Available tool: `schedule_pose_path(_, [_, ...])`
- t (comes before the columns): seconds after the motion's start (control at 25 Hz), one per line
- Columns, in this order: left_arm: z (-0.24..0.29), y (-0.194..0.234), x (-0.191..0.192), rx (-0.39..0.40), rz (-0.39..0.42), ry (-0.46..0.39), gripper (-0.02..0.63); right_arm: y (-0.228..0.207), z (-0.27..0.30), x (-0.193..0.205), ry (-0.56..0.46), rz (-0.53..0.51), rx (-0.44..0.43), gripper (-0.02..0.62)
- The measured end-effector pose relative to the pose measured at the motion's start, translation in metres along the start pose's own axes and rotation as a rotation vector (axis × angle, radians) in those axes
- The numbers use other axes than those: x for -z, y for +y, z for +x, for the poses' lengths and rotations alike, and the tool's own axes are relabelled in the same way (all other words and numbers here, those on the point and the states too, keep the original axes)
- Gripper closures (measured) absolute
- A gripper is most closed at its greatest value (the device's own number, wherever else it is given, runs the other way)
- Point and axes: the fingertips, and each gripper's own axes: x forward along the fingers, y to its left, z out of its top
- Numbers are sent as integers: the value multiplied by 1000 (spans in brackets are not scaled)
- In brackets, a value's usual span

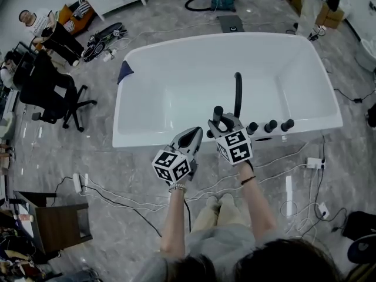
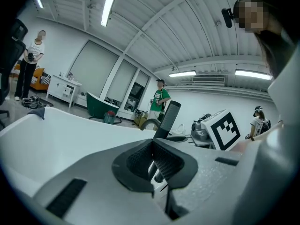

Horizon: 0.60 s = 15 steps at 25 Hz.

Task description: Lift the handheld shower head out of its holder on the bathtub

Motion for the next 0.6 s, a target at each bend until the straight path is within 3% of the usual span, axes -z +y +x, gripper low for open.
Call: schedule_pose_path(0.6, [-5,-57,-90,89,113,-90,601,-6,-67,-81,-106,-56,73,463])
